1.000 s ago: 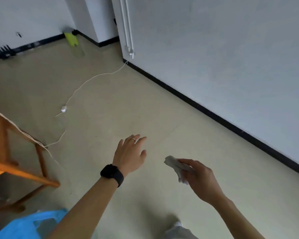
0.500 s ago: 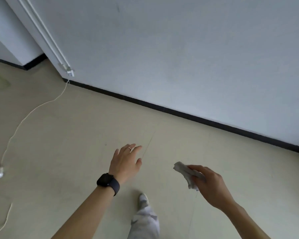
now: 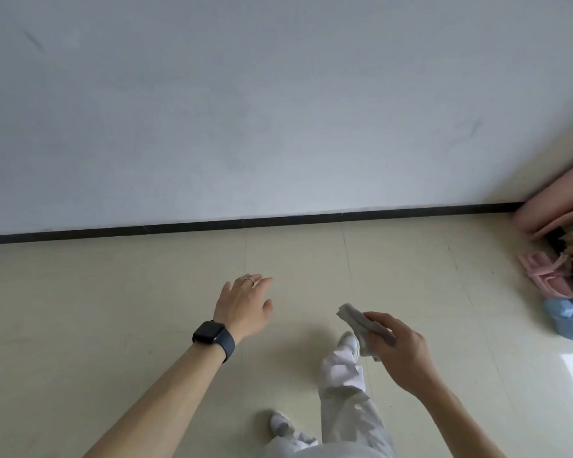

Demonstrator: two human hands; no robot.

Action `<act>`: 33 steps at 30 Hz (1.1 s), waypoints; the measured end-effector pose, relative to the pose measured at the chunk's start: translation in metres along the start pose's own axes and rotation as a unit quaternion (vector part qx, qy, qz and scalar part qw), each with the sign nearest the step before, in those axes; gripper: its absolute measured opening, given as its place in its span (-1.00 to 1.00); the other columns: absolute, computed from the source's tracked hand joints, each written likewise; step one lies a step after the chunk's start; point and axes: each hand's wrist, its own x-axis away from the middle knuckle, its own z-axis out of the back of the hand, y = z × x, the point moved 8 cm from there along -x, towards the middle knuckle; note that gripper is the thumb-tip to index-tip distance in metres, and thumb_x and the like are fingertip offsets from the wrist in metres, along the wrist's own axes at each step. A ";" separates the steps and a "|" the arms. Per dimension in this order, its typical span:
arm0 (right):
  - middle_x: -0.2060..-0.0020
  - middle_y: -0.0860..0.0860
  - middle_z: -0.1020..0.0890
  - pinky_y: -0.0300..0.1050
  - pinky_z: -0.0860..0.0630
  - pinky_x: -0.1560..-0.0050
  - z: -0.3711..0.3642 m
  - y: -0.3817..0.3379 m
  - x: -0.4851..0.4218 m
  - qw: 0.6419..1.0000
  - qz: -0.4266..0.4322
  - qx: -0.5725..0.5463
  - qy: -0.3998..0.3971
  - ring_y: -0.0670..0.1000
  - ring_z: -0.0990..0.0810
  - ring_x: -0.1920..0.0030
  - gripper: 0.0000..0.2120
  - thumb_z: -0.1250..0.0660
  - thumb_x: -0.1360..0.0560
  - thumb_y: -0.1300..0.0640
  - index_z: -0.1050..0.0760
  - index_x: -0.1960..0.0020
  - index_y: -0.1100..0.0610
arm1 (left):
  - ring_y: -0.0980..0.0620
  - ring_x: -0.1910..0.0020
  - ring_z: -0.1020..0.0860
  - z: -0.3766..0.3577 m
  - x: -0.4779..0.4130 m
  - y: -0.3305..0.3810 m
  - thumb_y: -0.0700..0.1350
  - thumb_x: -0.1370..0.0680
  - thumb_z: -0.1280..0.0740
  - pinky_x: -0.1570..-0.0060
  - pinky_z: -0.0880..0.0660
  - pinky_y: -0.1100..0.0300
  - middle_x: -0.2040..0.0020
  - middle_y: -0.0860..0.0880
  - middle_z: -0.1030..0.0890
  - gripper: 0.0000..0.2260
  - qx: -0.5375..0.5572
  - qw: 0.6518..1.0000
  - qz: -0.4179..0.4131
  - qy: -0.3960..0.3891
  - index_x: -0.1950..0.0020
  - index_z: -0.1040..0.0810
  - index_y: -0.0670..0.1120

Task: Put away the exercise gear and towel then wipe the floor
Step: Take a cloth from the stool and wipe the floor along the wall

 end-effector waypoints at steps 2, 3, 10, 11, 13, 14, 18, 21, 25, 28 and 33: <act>0.22 -0.12 -0.68 -0.17 -0.56 0.12 0.007 0.005 -0.014 1.000 -0.015 -0.006 0.005 -0.08 -0.65 0.19 -0.65 -0.35 -0.50 0.17 -0.55 0.05 -0.34 | 0.00 -0.52 -0.20 -0.002 -0.024 0.015 0.03 -0.60 -0.15 -0.41 -0.22 -0.01 -0.51 -0.01 -0.33 -0.55 0.003 1.000 -0.019 -0.013 -0.51 -0.28 0.07; 0.21 -0.12 -0.68 -0.20 -0.54 0.14 0.011 0.008 -0.022 1.000 -0.021 -0.006 0.009 -0.08 -0.65 0.19 -0.64 -0.35 -0.50 0.17 -0.54 0.06 -0.35 | 0.00 -0.52 -0.19 -0.003 -0.034 0.024 0.03 -0.60 -0.15 -0.41 -0.21 -0.01 -0.51 -0.01 -0.33 -0.55 0.002 0.999 -0.030 -0.018 -0.51 -0.28 0.07; 0.38 -0.19 -0.64 -0.32 -0.43 0.20 0.041 0.050 -0.110 0.996 -0.084 -0.032 0.026 -0.14 -0.62 0.21 -0.74 -0.36 -0.51 0.11 -0.52 0.05 -0.29 | 0.00 -0.54 -0.16 -0.001 -0.141 0.084 0.04 -0.62 -0.14 -0.45 -0.16 0.00 -0.53 -0.01 -0.29 -0.55 -0.019 0.996 -0.074 -0.041 -0.53 -0.25 0.07; 0.39 -0.19 -0.64 -0.32 -0.42 0.20 0.043 0.059 -0.127 0.995 -0.093 -0.033 0.024 -0.16 -0.61 0.22 -0.74 -0.36 -0.51 0.12 -0.52 0.05 -0.28 | 0.00 -0.54 -0.16 -0.003 -0.160 0.093 0.04 -0.62 -0.14 -0.45 -0.16 0.00 -0.53 -0.01 -0.29 -0.55 -0.022 0.996 -0.076 -0.047 -0.52 -0.26 0.07; 0.36 -0.15 -0.64 -0.33 -0.42 0.21 0.046 0.079 -0.165 0.993 -0.108 -0.034 0.027 -0.18 -0.60 0.23 -0.71 -0.36 -0.50 0.13 -0.52 0.05 -0.30 | -0.01 -0.53 -0.17 -0.013 -0.197 0.108 0.04 -0.62 -0.14 -0.44 -0.17 0.00 -0.54 -0.02 -0.29 -0.56 -0.032 0.995 -0.077 -0.061 -0.51 -0.27 0.07; 0.31 -0.15 -0.65 -0.33 -0.42 0.20 0.046 0.091 -0.185 0.992 -0.117 -0.038 0.026 -0.18 -0.60 0.22 -0.68 -0.35 -0.50 0.14 -0.51 0.05 -0.33 | -0.01 -0.54 -0.16 -0.020 -0.217 0.116 0.04 -0.62 -0.14 -0.44 -0.17 0.01 -0.54 -0.02 -0.28 -0.56 -0.037 0.994 -0.078 -0.071 -0.51 -0.27 0.08; 0.18 -0.14 -0.65 -0.31 -0.43 0.16 0.030 0.139 -0.262 0.988 -0.147 -0.046 0.004 -0.18 -0.60 0.12 -0.68 -0.32 -0.53 0.12 -0.47 0.05 -0.36 | 0.01 -0.54 -0.14 -0.064 -0.295 0.128 0.05 -0.62 -0.12 -0.44 -0.15 0.04 -0.55 0.00 -0.25 -0.56 -0.056 0.990 -0.064 -0.108 -0.52 -0.26 0.08; 0.11 -0.16 -0.64 -0.34 -0.42 0.16 0.008 0.183 -0.325 0.986 -0.160 -0.038 -0.015 -0.22 -0.57 0.08 -0.73 -0.28 -0.55 0.10 -0.47 -0.01 -0.32 | 0.00 -0.55 -0.12 -0.115 -0.355 0.125 0.07 -0.63 -0.10 -0.46 -0.14 0.03 -0.57 0.01 -0.21 -0.56 -0.071 0.988 -0.052 -0.127 -0.53 -0.23 0.09; 0.06 -0.17 -0.59 -0.32 -0.39 0.19 -0.034 0.260 -0.405 0.982 -0.187 -0.022 -0.033 -0.15 -0.56 0.05 -0.73 -0.22 -0.56 0.09 -0.49 -0.19 -0.20 | -0.03 -0.55 -0.11 -0.202 -0.436 0.114 0.08 -0.63 -0.09 -0.45 -0.15 0.01 -0.58 -0.03 -0.19 -0.55 -0.096 0.982 -0.044 -0.155 -0.53 -0.22 0.07; 0.06 -0.15 -0.59 -0.26 -0.40 0.19 -0.070 0.321 -0.447 0.977 -0.211 -0.019 -0.036 -0.09 -0.57 0.04 -0.70 -0.20 -0.56 0.10 -0.49 -0.22 -0.17 | -0.04 -0.55 -0.10 -0.275 -0.484 0.102 0.09 -0.63 -0.09 -0.43 -0.16 0.00 -0.58 -0.04 -0.17 -0.54 -0.123 0.975 -0.053 -0.178 -0.53 -0.21 0.06; 0.14 -0.08 -0.65 -0.19 -0.44 0.22 -0.130 0.416 -0.505 0.967 -0.252 -0.016 -0.041 -0.05 -0.62 0.11 -0.66 -0.16 -0.53 0.11 -0.45 -0.23 -0.19 | -0.06 -0.56 -0.06 -0.392 -0.544 0.077 0.09 -0.63 -0.08 -0.42 -0.14 -0.03 -0.59 -0.04 -0.13 -0.52 -0.146 0.966 -0.060 -0.206 -0.55 -0.16 0.07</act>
